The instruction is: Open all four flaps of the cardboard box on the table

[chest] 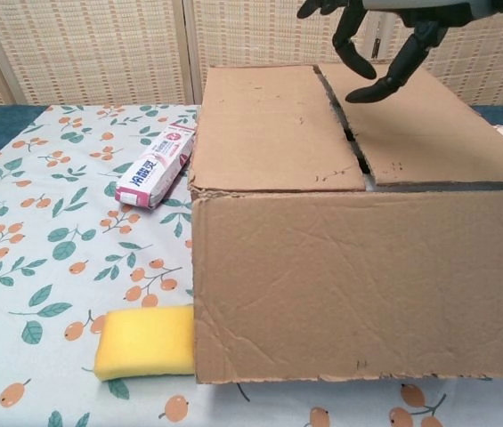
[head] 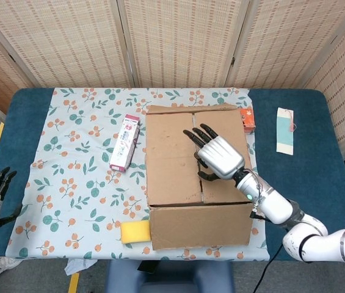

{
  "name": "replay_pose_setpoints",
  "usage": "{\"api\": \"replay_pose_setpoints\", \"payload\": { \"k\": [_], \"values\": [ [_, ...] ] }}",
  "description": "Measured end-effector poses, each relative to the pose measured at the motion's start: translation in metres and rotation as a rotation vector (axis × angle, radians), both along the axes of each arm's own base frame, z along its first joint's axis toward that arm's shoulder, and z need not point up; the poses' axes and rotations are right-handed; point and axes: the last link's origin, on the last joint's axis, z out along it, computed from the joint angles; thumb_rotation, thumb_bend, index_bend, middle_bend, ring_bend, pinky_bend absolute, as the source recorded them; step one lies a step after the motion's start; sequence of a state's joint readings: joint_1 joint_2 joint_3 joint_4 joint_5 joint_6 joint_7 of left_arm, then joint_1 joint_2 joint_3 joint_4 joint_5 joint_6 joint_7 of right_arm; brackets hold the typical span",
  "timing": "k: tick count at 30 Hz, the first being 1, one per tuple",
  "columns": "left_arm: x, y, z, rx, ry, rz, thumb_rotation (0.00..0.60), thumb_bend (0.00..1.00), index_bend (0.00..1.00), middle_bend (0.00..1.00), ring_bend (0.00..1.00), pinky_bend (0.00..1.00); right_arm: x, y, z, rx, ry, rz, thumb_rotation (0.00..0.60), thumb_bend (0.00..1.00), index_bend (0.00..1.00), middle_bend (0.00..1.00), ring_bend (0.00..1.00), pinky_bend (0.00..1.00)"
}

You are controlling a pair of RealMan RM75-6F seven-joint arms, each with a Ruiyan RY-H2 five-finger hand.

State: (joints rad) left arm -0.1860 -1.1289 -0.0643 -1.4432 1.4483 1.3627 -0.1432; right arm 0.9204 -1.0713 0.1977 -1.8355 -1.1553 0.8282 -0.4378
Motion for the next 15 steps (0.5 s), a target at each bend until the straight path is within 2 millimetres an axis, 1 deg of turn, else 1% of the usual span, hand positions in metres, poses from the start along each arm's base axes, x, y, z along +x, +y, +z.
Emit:
{"api": "replay_pose_setpoints", "payload": {
  "k": [1, 3, 6, 10, 15],
  "values": [
    [0.0, 0.0, 0.001, 0.003, -0.003, 0.0, 0.6, 0.43, 0.0, 0.0, 0.0, 0.0, 0.001, -0.001, -0.002, 0.005, 0.004, 0.0, 0.382, 0.35, 0.67, 0.05, 0.0, 0.0],
    [-0.001, -0.001, 0.003, 0.013, -0.008, -0.001, 0.6, 0.43, 0.0, 0.0, 0.0, 0.0, 0.001, -0.002, -0.006, 0.014, 0.014, 0.003, 0.322, 0.35, 0.61, 0.02, 0.0, 0.0],
    [-0.001, -0.002, 0.005, 0.02, -0.012, -0.003, 0.6, 0.43, 0.0, 0.0, 0.0, 0.0, 0.0, -0.003, -0.009, 0.03, 0.017, -0.005, 0.271, 0.35, 0.53, 0.0, 0.0, 0.0],
    [-0.002, -0.002, 0.005, 0.013, -0.008, -0.005, 0.6, 0.43, 0.0, 0.0, 0.0, 0.0, -0.002, -0.004, -0.014, 0.056, 0.038, -0.021, 0.232, 0.35, 0.49, 0.0, 0.0, 0.0],
    [-0.002, -0.002, 0.005, 0.017, -0.015, -0.005, 0.6, 0.43, 0.0, 0.0, 0.0, 0.0, -0.001, -0.005, -0.015, 0.066, 0.065, -0.026, 0.219, 0.35, 0.45, 0.0, 0.0, 0.0]
  ]
}}
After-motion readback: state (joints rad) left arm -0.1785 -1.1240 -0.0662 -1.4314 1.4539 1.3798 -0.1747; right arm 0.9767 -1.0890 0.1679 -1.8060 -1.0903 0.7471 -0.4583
